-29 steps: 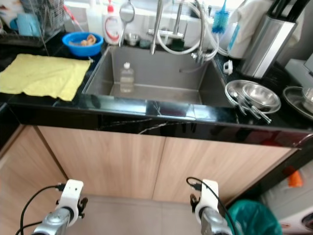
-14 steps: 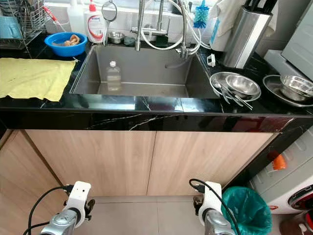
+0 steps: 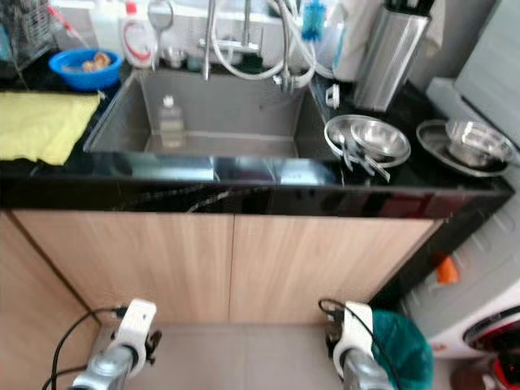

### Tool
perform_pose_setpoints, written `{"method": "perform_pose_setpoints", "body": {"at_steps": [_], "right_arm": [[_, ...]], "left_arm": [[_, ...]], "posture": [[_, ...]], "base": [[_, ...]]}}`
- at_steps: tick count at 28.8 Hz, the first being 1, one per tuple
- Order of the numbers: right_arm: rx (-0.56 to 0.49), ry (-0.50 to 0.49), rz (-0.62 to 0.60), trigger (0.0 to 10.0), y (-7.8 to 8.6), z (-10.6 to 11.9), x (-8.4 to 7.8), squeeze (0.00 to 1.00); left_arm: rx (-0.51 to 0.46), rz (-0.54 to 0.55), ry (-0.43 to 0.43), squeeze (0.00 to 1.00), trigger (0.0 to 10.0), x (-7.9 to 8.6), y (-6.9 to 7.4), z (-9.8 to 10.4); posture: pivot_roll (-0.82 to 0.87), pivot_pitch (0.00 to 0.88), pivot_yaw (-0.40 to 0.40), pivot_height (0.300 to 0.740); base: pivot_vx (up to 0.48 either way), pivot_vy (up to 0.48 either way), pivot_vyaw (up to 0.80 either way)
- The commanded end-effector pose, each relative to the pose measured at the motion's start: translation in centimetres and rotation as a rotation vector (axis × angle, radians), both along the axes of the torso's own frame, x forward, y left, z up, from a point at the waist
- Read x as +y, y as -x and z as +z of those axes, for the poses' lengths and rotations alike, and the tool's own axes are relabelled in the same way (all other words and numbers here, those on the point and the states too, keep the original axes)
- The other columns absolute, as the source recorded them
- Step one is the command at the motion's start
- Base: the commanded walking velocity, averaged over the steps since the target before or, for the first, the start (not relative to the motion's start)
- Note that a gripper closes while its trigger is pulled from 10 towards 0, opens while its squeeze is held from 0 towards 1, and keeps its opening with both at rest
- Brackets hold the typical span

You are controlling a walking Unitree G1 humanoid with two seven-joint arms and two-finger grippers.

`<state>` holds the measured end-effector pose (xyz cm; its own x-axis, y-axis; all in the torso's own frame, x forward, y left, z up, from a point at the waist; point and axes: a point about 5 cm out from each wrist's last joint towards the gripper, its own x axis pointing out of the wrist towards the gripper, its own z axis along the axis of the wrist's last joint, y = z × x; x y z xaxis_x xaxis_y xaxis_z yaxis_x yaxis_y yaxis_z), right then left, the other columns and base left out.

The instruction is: Kitchen organization

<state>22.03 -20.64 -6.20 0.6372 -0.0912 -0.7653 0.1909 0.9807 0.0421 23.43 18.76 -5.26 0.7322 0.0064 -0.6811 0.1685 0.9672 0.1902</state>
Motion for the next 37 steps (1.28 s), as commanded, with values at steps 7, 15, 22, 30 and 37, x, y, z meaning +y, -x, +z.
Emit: {"method": "perform_pose_setpoints", "body": {"at_steps": [7, 15, 22, 30, 37], "right_arm": [[-0.003, 0.016, 0.022, 10.0, -0.1, 0.1, -0.1, 0.0], [-0.003, 0.009, 0.001, 10.0, -0.1, 0.1, -0.2, 0.0], [-0.004, 0.017, 0.001, 10.0, -0.2, 0.1, -0.2, 0.0], [-0.029, 0.033, 0.017, 10.0, -0.4, 0.3, -0.3, 0.0], [-0.083, 0.099, 0.09, 10.0, -0.9, 0.8, -0.3, 0.0]], "left_arm": [[0.007, 0.013, -0.002, 0.0, 10.0, 0.2, 0.1, -0.1], [0.007, 0.017, -0.002, 0.0, 10.0, 0.1, 0.2, -0.1], [0.003, 0.019, -0.003, 0.0, 10.0, 0.1, 0.3, -0.2], [-0.018, 0.021, 0.006, 0.0, 10.0, 0.3, 0.3, -0.1], [-0.111, -0.009, 0.0, 0.0, 10.0, 1.5, -0.2, 0.8]], "posture": [[0.12, 0.0, -0.104, 0.74], [0.12, 0.0, -0.108, 0.74], [0.11, 0.0, -0.111, 0.74], [0.1, 0.0, -0.111, 0.74], [0.06, 0.0, -0.102, 0.74]], "base": [[0.223, 0.0, 0.34], [0.323, 0.0, 0.1], [0.0, 0.0, 0.0], [0.0, 0.0, 0.0], [0.0, 0.0, 0.0]]}}
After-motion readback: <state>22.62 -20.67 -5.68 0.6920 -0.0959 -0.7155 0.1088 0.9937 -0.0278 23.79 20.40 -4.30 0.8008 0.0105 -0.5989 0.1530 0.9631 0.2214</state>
